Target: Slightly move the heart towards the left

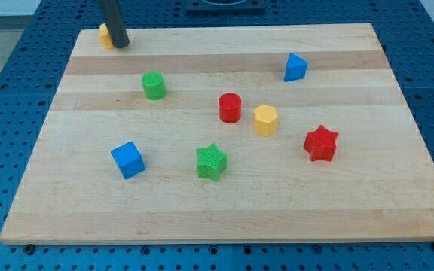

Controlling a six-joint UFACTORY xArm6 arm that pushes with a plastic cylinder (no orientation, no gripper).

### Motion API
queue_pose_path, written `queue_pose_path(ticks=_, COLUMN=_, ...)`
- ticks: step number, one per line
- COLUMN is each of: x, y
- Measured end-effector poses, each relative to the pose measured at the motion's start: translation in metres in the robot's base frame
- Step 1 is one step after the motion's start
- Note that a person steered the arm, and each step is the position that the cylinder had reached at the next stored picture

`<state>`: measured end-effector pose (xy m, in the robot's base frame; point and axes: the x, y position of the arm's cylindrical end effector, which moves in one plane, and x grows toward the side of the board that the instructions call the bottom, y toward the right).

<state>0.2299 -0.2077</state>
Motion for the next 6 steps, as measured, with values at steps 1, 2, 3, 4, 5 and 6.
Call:
queue_pose_path(ticks=1, x=-0.018, y=0.015)
queue_pose_path(ticks=2, x=-0.019, y=0.005)
queue_pose_path(ticks=3, x=-0.019, y=-0.010)
queue_pose_path(ticks=4, x=-0.019, y=-0.009)
queue_pose_path(ticks=5, x=-0.019, y=-0.007)
queue_pose_path(ticks=6, x=-0.019, y=-0.007)
